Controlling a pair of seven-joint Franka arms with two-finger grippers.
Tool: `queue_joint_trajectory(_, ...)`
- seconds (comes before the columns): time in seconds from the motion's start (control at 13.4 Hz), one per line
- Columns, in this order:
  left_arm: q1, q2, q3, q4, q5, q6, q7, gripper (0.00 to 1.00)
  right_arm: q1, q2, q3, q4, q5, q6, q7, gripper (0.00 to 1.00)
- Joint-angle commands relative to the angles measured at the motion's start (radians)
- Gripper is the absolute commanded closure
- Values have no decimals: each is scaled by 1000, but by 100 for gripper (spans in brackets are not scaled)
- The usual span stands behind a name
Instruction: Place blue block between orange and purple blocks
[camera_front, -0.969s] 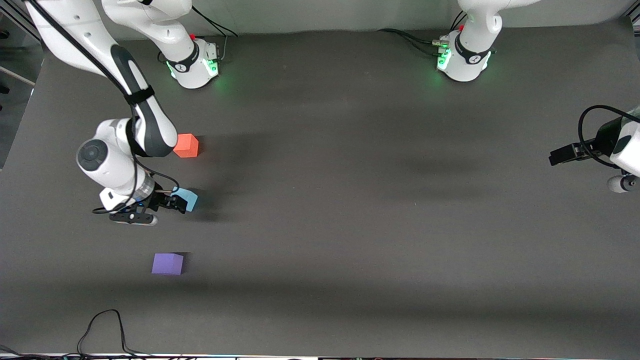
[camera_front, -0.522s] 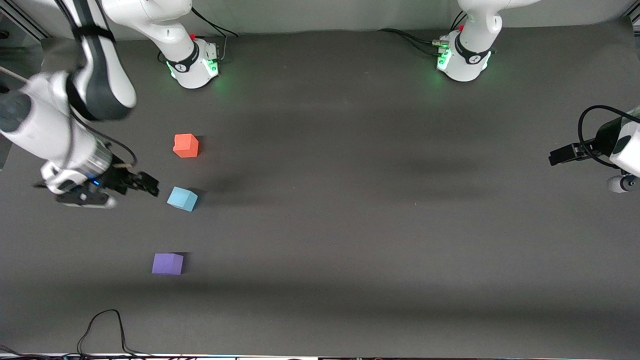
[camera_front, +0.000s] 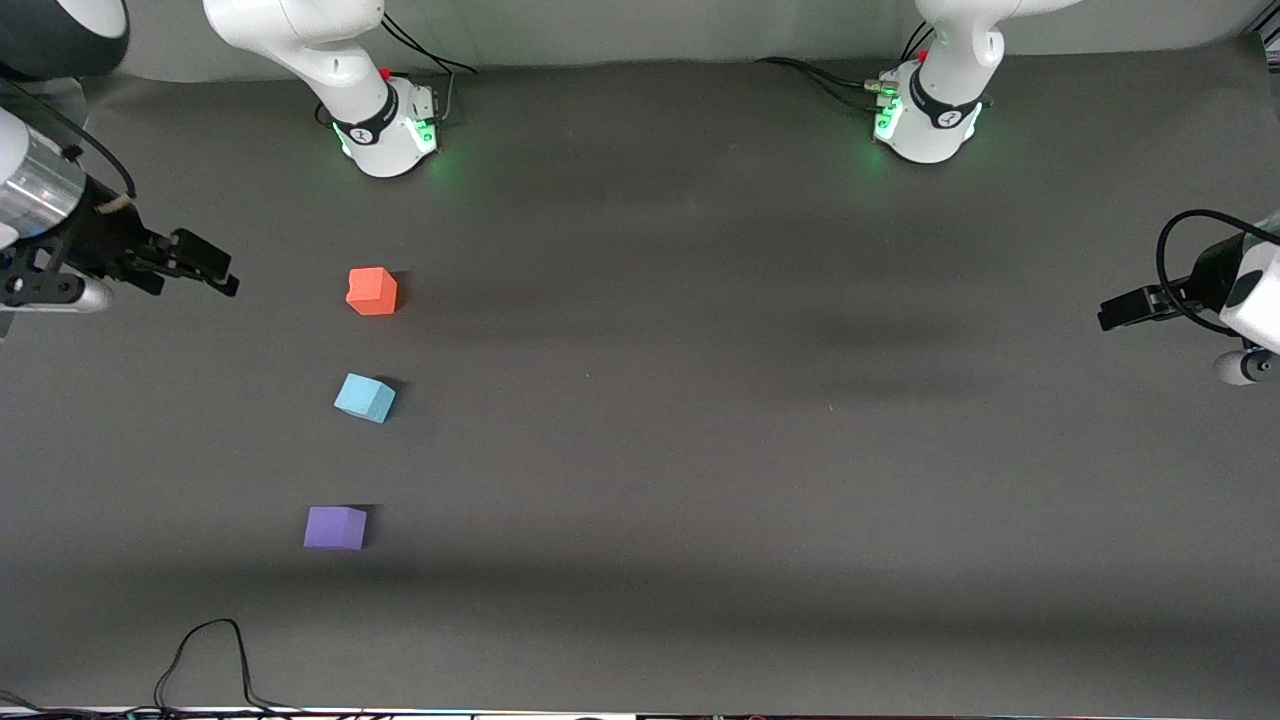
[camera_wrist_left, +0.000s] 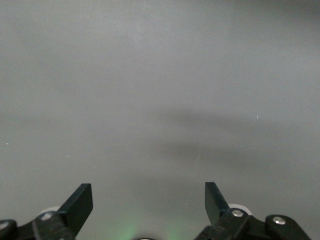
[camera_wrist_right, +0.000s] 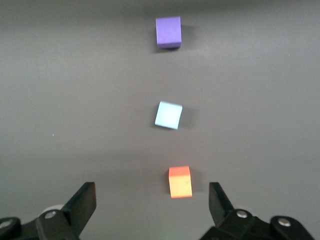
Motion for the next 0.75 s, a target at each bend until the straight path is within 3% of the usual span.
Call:
queue_joint_trajectory(0.0,1,-48,0,-4,-1,-36,13,0,-46,28,66,35,15,-66,-23,0)
queue_joint_trajectory(0.67,-1,-51,-1,1,3,-37,13,0,-52,25,71,53,-26,-73,-9,0)
